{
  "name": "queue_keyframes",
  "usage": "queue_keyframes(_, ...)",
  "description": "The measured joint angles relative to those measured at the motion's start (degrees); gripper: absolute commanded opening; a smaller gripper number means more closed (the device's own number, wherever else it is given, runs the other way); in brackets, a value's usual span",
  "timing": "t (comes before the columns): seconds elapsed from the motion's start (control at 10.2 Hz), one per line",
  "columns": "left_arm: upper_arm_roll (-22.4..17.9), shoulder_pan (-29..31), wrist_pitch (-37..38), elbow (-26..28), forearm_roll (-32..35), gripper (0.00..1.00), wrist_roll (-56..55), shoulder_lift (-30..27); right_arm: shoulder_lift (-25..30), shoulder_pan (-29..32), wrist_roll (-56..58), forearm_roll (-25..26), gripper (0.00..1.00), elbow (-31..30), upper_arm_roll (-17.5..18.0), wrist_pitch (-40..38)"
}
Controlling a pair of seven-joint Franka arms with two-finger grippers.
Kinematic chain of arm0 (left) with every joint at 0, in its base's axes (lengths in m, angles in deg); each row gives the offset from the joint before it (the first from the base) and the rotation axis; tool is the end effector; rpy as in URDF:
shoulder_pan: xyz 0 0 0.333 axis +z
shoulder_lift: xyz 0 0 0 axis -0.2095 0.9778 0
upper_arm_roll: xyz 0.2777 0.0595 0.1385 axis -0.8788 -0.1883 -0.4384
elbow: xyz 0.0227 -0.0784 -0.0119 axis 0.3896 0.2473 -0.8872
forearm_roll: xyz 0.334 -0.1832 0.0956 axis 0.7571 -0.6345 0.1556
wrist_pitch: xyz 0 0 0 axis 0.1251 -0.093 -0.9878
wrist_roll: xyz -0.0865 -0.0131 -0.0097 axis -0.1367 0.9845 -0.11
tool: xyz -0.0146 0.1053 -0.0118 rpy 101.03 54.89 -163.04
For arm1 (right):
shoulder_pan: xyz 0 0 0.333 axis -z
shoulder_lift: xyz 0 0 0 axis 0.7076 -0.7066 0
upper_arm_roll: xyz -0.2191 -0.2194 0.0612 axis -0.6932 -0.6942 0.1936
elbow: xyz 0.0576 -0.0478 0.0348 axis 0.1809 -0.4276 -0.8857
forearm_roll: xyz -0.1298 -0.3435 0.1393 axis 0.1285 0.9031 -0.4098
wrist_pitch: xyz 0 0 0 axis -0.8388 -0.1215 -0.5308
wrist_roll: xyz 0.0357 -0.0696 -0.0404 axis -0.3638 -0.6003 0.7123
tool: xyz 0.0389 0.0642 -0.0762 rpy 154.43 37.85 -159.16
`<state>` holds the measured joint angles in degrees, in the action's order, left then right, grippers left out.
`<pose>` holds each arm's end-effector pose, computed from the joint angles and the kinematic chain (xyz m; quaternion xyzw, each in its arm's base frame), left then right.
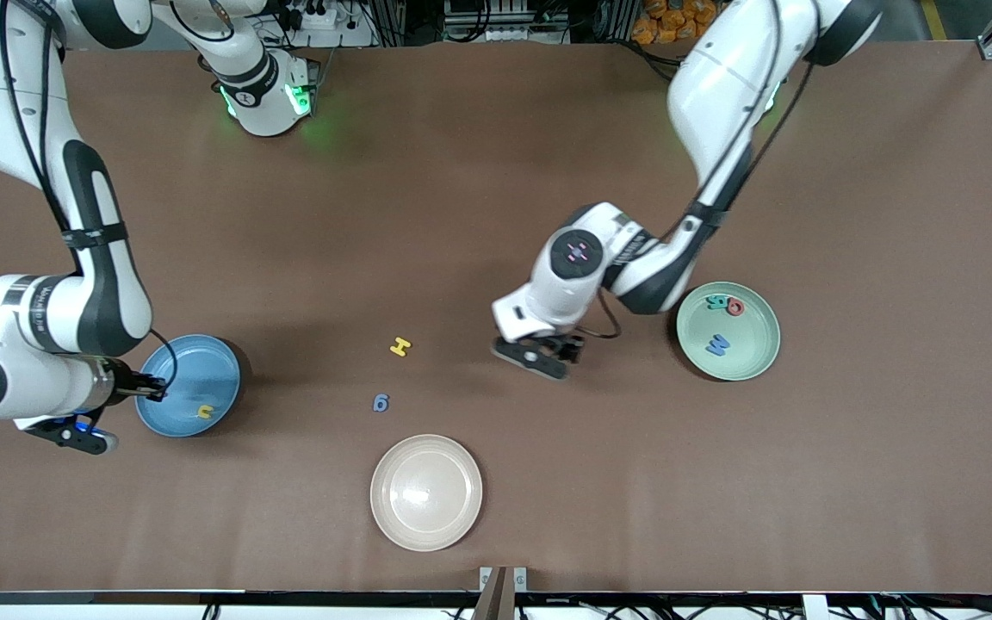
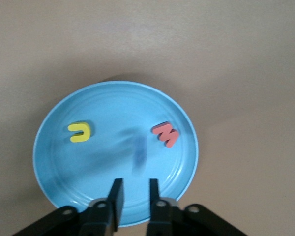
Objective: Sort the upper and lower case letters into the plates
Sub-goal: 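Drop the blue letter into the blue plate while the left gripper reaches yellow H, then lower the left gripper around the yellow H and close it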
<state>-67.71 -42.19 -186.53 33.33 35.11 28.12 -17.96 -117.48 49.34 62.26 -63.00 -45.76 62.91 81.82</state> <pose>0.5599 -0.4821 0.2277 0.9695 -0.2088 0.0964 0.0847 0.6927 -0.0749 0.2747 0.9796 -0.1663 -0.0963 0.0590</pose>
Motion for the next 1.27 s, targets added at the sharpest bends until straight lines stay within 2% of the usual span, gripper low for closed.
queue_keyframes(0.1, -1.76, -2.79, -6.32, -0.34, 0.12, 1.0, -0.5, 1.61, 0.0, -0.09, -0.09, 0.0, 1.0, 0.01, 0.21, 0.0)
queue_keyframes(0.29, -8.11, -9.83, -17.61, -1.71, 0.17, 1.0, -0.5, 5.18, 0.07, -0.38, -0.28, 0.0, 1.0, 0.09, 0.45, 0.05)
queue_keyframes(0.49, -12.83, -16.27, -25.1, -6.5, 0.17, 1.0, -0.55, 9.97, 0.12, 0.33, -0.26, 0.01, 1.0, 0.11, 0.21, 0.04)
queue_keyframes(0.78, -17.47, -22.52, -28.58, -11.98, 0.17, 1.0, -0.55, 13.21, 0.21, 2.47, -0.17, 0.06, 1.0, 0.14, 0.13, 0.04)
queue_keyframes(1.08, -17.79, -23.92, -29.89, -15.42, 0.17, 1.0, -1.56, 16.51, 0.18, 2.82, -0.15, 1.9, 1.0, 0.09, 0.23, 0.4)
queue_keyframes(1.27, -17.99, -25.84, -30.81, -17.61, 0.17, 1.0, -6.73, 20.17, -0.17, 2.65, -0.15, 2.56, 1.0, -0.12, 0.41, 0.43)
